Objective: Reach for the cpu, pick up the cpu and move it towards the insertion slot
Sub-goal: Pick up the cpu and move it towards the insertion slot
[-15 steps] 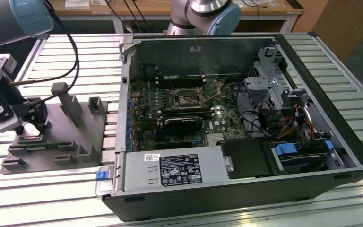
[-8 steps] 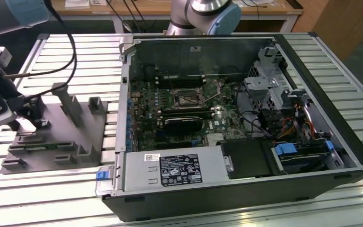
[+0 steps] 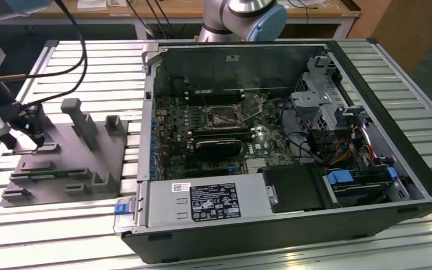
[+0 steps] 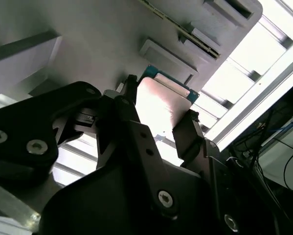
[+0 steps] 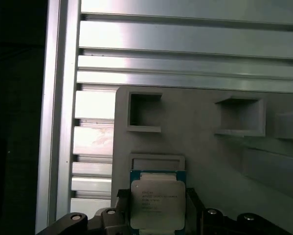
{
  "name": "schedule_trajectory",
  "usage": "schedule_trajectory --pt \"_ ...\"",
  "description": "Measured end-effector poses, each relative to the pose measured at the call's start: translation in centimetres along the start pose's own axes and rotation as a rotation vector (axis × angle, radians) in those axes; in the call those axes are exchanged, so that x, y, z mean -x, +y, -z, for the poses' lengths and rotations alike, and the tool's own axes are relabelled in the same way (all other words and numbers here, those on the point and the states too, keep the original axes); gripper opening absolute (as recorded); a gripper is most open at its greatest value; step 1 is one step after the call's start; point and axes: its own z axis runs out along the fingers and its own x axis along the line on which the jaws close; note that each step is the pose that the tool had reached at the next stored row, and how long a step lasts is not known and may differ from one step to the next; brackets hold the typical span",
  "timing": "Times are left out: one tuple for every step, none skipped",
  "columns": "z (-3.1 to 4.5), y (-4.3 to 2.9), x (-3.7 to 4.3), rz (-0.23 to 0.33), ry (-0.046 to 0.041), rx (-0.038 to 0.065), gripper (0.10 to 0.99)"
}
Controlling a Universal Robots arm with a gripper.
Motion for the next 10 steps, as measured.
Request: schedule_trajectory --pt "0.33 0.01 0.01 0.0 -0.0004 0.0 0.541" --pt "0.67 0.02 0.01 0.0 -0.001 0.0 0.541" --pt "1.05 0.04 0.02 0.0 -0.0016 0.0 0.541" --pt "1.4 0.04 0.02 0.0 -0.002 0.0 0.541" --pt "1.77 0.06 0.03 0.0 -0.0025 0.0 0.541" --pt "2.14 0.07 0.03 0.0 -0.0032 0.0 0.541" --pt "2.52 0.08 0.04 0.0 -0.0037 0.0 0.541" --pt "2.91 0.1 0.05 0.0 -0.0043 0.0 0.541" --pt "3.3 0.11 0.05 0.0 -0.005 0.0 0.541" --pt "3.73 0.12 0.06 0.0 -0.0054 0.0 0.541"
